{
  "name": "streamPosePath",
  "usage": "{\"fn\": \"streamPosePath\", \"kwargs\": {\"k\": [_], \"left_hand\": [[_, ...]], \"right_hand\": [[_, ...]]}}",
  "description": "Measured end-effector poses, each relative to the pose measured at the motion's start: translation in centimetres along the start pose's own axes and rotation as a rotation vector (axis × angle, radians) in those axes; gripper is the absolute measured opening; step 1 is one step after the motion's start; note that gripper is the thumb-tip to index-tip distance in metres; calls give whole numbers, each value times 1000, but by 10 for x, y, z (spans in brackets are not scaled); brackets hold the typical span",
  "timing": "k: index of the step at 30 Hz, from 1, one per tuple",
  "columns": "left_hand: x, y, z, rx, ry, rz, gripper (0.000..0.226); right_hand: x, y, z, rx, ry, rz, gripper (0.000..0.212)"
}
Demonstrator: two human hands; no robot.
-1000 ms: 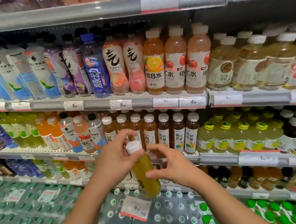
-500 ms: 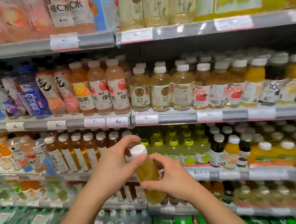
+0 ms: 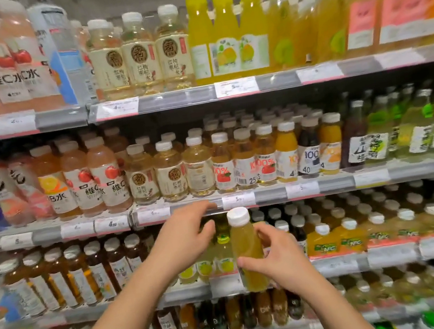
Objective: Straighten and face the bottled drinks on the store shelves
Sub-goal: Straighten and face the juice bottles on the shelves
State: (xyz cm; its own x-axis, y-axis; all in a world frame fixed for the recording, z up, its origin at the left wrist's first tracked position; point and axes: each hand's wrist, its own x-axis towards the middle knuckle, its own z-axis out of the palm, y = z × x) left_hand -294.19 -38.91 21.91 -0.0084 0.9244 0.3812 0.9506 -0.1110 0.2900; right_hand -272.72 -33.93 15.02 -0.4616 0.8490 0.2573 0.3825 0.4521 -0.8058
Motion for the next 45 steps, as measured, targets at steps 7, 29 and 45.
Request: {"fn": "streamPosePath", "kwargs": {"k": [7, 29, 45], "left_hand": [[40, 2, 44, 97, -99, 116, 60], [64, 8, 61, 298, -164, 52, 58], [179, 218, -17, 303, 449, 318, 50]], "right_hand": [[1, -4, -54, -64, 176, 57, 43], [21, 6, -128, -131, 299, 48, 44], [115, -109, -340, -338, 494, -605, 58]]}}
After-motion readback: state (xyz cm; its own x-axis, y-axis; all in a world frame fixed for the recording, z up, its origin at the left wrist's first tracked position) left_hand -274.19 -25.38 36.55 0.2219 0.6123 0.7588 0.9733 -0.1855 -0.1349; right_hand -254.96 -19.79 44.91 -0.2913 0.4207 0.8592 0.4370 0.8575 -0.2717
